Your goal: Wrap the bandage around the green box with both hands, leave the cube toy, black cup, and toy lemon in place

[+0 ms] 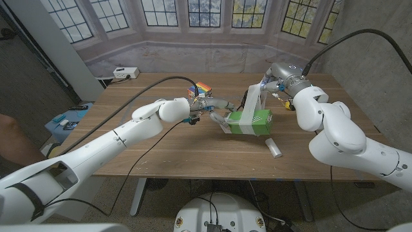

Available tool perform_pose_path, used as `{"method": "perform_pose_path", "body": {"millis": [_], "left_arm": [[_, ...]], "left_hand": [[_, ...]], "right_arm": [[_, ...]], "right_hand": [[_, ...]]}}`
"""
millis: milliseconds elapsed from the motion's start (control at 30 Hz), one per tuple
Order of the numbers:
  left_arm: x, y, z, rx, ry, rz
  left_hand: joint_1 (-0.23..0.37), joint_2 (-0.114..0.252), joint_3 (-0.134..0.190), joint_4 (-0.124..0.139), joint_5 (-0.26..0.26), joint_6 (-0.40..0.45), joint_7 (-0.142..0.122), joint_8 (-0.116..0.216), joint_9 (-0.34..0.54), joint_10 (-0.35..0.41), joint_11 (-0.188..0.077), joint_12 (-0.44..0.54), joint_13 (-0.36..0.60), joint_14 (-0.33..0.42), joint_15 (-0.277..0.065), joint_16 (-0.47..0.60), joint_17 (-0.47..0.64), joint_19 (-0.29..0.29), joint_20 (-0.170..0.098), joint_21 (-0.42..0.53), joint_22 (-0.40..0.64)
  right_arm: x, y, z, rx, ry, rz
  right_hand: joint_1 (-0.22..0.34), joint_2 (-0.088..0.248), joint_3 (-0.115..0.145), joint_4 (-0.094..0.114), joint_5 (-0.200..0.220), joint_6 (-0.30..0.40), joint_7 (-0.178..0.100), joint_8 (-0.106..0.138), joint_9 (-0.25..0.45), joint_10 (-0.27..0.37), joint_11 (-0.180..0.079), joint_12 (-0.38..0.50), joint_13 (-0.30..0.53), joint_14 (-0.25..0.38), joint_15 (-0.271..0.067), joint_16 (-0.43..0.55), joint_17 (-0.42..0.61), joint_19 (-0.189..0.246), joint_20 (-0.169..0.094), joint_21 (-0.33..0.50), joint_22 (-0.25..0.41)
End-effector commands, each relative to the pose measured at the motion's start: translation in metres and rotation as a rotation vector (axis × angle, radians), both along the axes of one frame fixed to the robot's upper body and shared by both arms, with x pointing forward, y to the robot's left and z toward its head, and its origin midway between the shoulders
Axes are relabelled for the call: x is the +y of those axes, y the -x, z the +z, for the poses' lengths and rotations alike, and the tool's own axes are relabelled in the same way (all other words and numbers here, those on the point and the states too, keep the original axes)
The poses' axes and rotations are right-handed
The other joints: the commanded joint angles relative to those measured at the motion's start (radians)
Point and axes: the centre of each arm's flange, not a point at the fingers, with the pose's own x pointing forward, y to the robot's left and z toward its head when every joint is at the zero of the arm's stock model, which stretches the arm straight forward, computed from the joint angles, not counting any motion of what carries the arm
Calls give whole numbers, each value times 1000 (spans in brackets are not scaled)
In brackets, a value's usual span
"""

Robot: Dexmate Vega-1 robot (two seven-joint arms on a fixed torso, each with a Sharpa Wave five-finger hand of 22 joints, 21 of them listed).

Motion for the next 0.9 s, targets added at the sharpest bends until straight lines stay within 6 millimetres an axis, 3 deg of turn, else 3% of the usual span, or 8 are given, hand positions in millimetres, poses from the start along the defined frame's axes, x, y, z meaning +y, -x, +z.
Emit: {"method": "perform_pose_path", "body": {"millis": [33,900], "left_arm": [[0,1,-5,12,11,-2],[-2,-1,-5,13,25,0]], "left_hand": [[-16,67,8,5,10,45,27,92,3,1,2,3,3,6,8,-1,2,-3,0,1,4],[-18,70,7,6,10,44,29,92,2,2,6,4,3,4,10,-1,3,-5,4,1,4]], "right_arm": [[5,4,6,1,27,4],[16,34,1,11,50,6]], "right_hand": [[-7,1,-3,0,6,2,-2,0,2,5,-6,-2,3,11,-114,-3,3,-4,-26,3,1],[-11,1,-5,0,6,1,-2,0,2,5,-6,-4,4,14,-114,-7,5,-4,-25,3,1]]}}
